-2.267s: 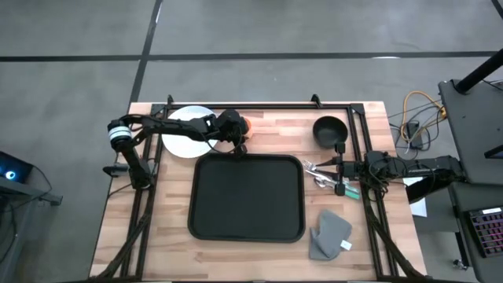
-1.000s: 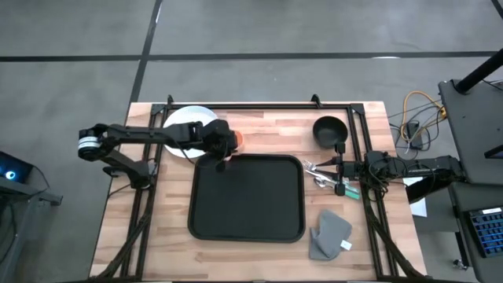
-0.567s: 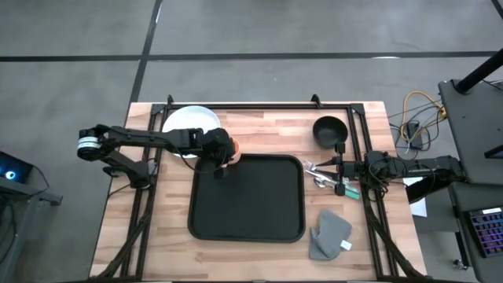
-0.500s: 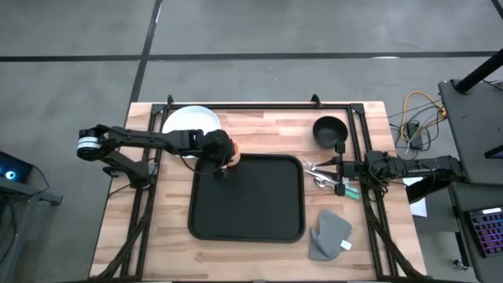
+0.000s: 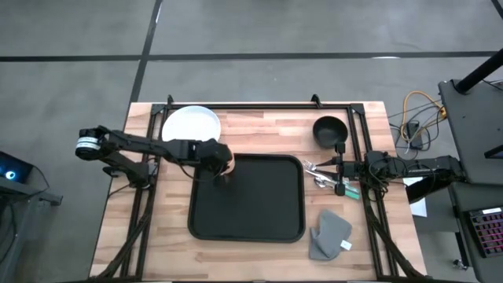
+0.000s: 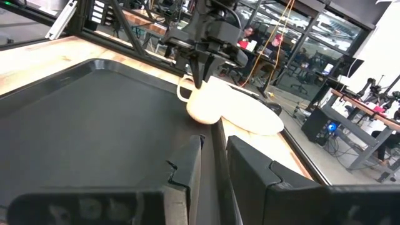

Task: Set up tray
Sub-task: Put the orange mug on the black serving tray

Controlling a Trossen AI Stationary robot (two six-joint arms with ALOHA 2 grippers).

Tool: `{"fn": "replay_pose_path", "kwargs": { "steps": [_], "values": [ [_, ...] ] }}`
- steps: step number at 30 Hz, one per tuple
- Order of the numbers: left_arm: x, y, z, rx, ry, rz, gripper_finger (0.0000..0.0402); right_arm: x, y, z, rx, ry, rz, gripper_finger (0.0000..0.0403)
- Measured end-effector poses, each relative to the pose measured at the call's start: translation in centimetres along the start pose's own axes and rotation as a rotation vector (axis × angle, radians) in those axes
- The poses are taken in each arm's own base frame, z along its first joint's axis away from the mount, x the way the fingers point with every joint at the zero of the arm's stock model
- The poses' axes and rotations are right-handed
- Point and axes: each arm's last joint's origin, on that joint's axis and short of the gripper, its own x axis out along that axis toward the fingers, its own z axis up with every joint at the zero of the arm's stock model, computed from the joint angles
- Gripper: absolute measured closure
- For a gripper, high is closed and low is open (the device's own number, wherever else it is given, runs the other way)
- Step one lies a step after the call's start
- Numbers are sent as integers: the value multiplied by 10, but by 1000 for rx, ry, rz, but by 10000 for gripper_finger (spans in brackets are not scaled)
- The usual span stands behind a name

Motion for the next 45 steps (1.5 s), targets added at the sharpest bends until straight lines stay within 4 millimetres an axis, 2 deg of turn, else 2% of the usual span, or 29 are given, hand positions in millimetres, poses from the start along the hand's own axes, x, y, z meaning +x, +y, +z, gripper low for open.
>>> {"fn": "replay_pose_path", "kwargs": {
  "steps": [6, 21, 45],
  "values": [
    [-2, -1, -10, -81, -18, 68, 402, 0, 0, 0, 0, 0, 0, 335],
    [-17, 10, -52, -232, -90, 120, 401, 0, 0, 0, 0, -1, -1, 335],
    [-21, 10, -52, -245, -55, 137, 401, 0, 0, 0, 0, 0, 0, 335]
  ]
}}
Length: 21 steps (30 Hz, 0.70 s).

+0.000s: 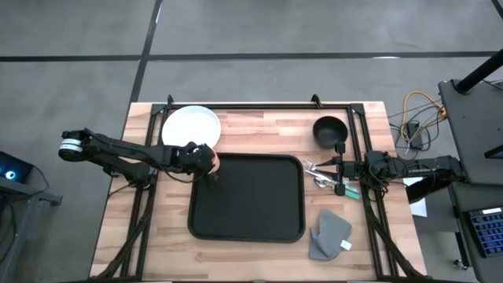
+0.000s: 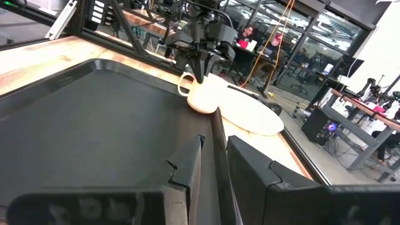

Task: Set up tray
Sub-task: Put the orange mug on the black serving tray

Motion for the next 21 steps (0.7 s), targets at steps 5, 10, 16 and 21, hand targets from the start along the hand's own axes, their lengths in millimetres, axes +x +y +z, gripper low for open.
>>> {"fn": "replay_pose_path", "kwargs": {
  "steps": [5, 10, 16, 21],
  "values": [
    [0, 0, -1, -3, 5, 1, 390, 0, 0, 0, 0, 0, 0, 335],
    [0, 0, -1, -2, 6, 2, 382, 0, 0, 0, 0, 0, 0, 335],
    [0, 0, -1, -2, 7, 3, 380, 0, 0, 0, 0, 0, 0, 335],
    [1, 1, -1, -2, 7, 3, 380, 0, 0, 0, 0, 0, 0, 335]
  ]
}}
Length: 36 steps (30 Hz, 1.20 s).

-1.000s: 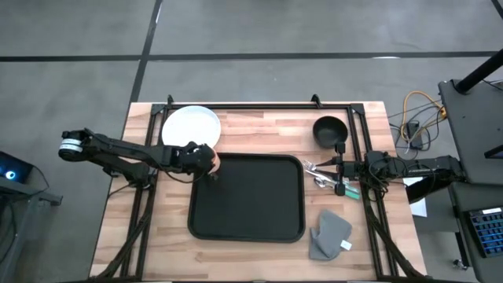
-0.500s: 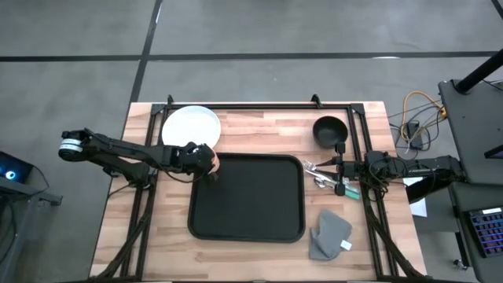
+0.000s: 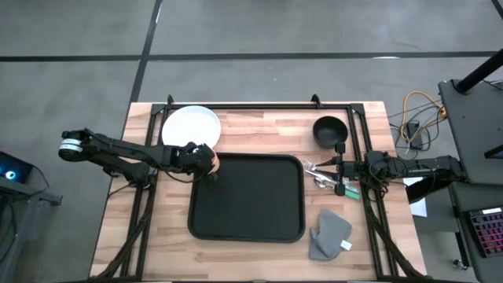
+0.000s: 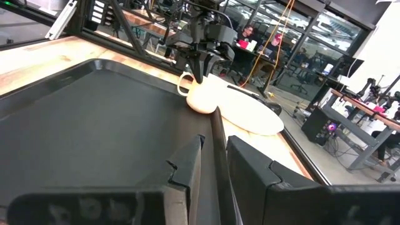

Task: Set up tray
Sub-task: Put the orange mug on the black serving tray

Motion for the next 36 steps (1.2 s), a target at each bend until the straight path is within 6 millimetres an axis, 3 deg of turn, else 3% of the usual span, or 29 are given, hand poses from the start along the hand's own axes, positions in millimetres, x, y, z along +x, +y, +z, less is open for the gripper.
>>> {"fn": "replay_pose_path", "kwargs": {
  "steps": [26, 36],
  "values": [
    [0, 0, 0, 75, 2, -3, 379, 0, 0, 0, 0, 0, 0, 335],
    [0, -2, -3, 59, 62, -83, 379, 0, 0, 0, 0, 0, 0, 335]
  ]
}}
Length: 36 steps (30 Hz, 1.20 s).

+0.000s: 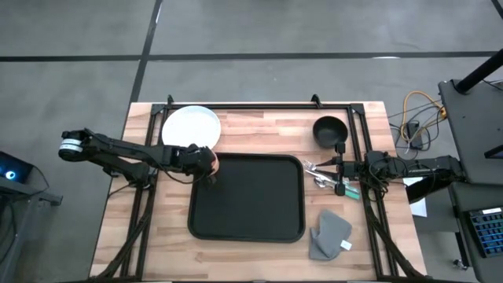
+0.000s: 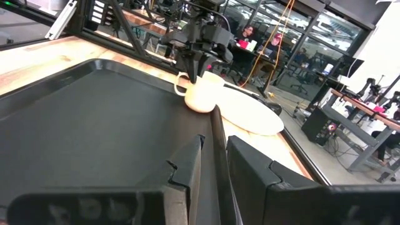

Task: Set up tray
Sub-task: Put the orange mug on the black serving tray, then put the white plate on the black serving tray to the bottom left of the orange mug

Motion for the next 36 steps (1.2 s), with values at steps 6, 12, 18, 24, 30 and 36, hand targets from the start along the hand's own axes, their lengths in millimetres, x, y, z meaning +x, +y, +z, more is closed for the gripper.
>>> {"fn": "replay_pose_path", "kwargs": {
  "steps": [6, 12, 18, 24, 30, 36],
  "values": [
    [0, -1, -2, -5, 34, -51, 378, 0, 0, 0, 0, 0, 0, 335],
    [0, -1, -4, -27, 71, -77, 326, 0, 0, 0, 0, 0, 0, 335],
    [0, -1, -4, -28, 72, -65, 245, 0, 0, 0, 0, 0, 0, 335],
    [-2, -2, -1, -20, 64, -65, 214, 0, 0, 0, 0, 0, 0, 335],
    [-12, -5, 10, -2, 51, -42, 212, 0, 0, 0, 0, 0, 0, 335],
    [-35, -5, 26, 63, 66, 60, 212, 0, 0, 0, 0, 0, 0, 335]
  ]
}}
